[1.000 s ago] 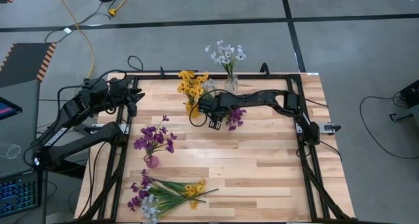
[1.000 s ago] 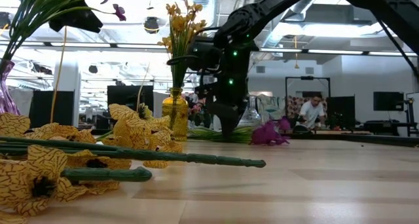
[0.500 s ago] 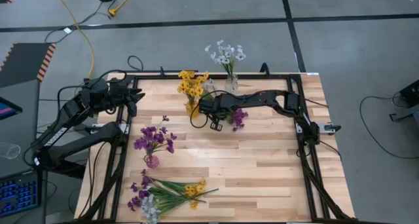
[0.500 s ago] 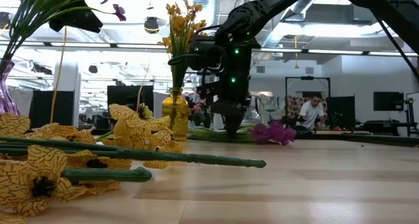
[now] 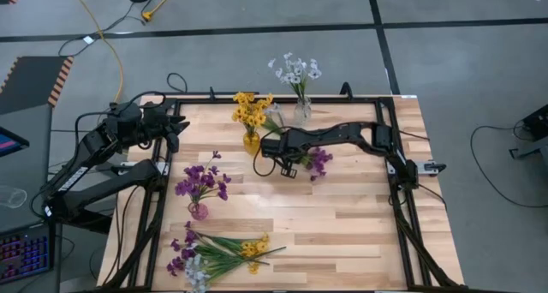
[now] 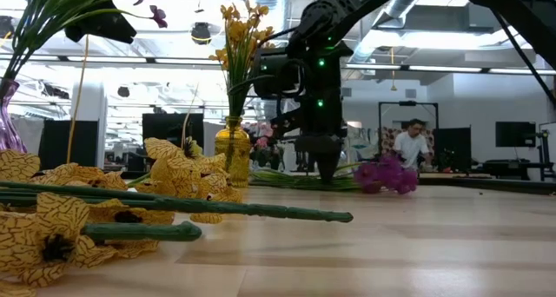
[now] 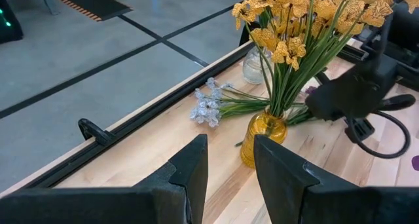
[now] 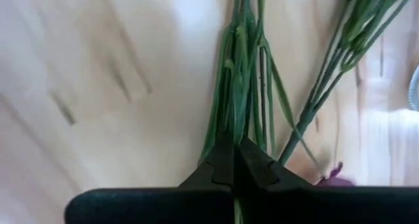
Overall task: Sort flowers into vase by color
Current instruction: Put the top violet flowers into the violet vase
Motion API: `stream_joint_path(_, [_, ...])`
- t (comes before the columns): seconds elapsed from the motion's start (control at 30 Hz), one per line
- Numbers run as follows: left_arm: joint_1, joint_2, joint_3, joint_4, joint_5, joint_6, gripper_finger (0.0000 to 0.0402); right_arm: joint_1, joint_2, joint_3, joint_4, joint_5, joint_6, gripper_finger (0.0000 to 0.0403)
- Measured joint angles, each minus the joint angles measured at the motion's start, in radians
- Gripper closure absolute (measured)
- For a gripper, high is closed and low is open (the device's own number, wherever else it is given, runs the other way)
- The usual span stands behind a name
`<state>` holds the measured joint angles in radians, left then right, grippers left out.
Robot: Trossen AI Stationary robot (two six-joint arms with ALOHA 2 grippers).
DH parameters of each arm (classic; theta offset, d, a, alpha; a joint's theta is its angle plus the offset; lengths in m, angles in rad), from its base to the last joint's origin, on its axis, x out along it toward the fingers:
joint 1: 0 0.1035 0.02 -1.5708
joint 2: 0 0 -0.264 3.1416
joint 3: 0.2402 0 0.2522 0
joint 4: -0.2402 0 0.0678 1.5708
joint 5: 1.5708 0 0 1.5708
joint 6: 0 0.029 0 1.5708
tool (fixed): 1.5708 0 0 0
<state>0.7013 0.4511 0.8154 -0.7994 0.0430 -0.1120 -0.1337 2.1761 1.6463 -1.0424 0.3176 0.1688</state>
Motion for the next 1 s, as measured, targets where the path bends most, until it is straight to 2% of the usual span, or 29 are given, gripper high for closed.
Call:
stream_joint_path(0.17, [0.0, 0.0, 0.0, 0.0, 0.0, -0.001, 0.0291, 0.039, 0.0, 0.0, -0.047, -0.001, 0.015, 0.0365])
stream_joint_path(0.47, [0.0, 0.0, 0.0, 0.0, 0.0, -0.003, 0.0291, 0.131, 0.0, 0.0, -0.078, -0.006, 0.018, 0.0374])
stream_joint_path(0.77, [0.0, 0.0, 0.0, 0.0, 0.0, -0.004, 0.0291, 0.229, 0.0, 0.0, -0.084, -0.058, 0.012, 0.0367])
stream_joint_path(1.0, [0.0, 0.0, 0.0, 0.0, 0.0, -0.004, 0.0291, 0.256, 0.0, 0.0, -0.084, -0.058, 0.006, 0.0364])
